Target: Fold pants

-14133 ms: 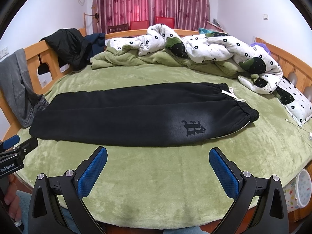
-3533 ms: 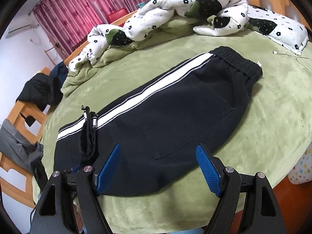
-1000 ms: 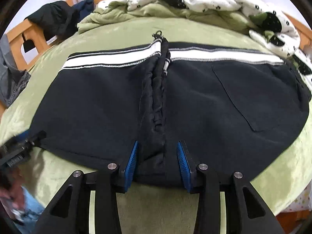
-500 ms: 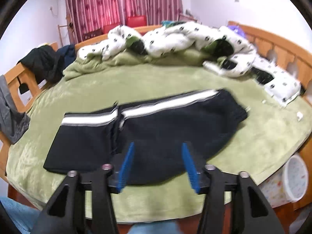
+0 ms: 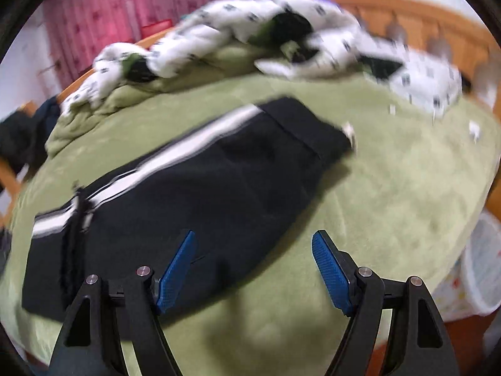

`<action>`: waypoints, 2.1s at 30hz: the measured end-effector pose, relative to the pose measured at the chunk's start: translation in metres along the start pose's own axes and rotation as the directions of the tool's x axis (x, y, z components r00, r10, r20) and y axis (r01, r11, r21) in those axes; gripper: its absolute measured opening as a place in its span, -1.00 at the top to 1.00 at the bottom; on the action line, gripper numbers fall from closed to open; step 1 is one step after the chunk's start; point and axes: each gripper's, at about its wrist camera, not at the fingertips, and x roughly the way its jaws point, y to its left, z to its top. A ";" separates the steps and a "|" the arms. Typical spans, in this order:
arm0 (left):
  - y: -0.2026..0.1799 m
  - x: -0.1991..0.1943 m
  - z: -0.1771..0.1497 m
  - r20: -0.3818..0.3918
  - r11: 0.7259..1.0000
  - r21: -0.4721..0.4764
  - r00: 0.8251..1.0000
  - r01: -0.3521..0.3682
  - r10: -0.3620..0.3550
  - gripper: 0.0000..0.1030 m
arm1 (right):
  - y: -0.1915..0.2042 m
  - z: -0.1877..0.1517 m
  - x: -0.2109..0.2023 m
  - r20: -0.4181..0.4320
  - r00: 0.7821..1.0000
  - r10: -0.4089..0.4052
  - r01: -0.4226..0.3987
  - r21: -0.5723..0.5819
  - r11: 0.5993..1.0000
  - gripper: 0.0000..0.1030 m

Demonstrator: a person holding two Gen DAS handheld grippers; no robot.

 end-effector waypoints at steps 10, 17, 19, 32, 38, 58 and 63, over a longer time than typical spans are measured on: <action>0.028 0.109 -0.012 -0.099 0.972 -0.142 0.975 0.185 -0.200 -0.43 | -0.040 0.039 0.081 0.032 0.981 0.192 -0.194 0.216 0.957 -0.48; 0.030 0.111 0.009 -0.086 0.951 -0.214 0.966 0.222 -0.244 0.64 | -0.003 0.070 0.051 0.217 0.962 0.164 -0.200 0.154 0.968 0.57; 0.021 0.089 0.016 -0.043 0.959 -0.175 0.971 0.223 -0.234 0.70 | 0.026 0.073 0.021 0.293 0.944 0.150 -0.183 0.088 0.979 0.63; 0.109 -0.046 0.067 0.063 0.975 -0.216 0.997 0.049 -0.036 0.81 | 0.180 0.090 -0.067 0.345 0.856 0.384 -0.386 -0.066 0.920 0.66; 0.169 -0.025 0.045 -0.020 0.976 -0.178 0.993 -0.121 0.120 0.76 | 0.212 0.058 0.017 0.163 0.911 0.379 -0.367 -0.098 0.925 0.64; 0.173 -0.042 -0.070 -0.039 0.978 -0.181 0.994 -0.105 0.099 -0.55 | 0.277 -0.010 -0.022 -0.123 0.976 0.180 -0.212 -0.338 0.917 0.05; 0.178 -0.057 -0.077 -0.033 0.978 -0.149 0.990 -0.144 0.141 -0.55 | 0.382 -0.062 -0.015 -0.254 0.916 0.311 -0.392 -0.397 0.830 0.05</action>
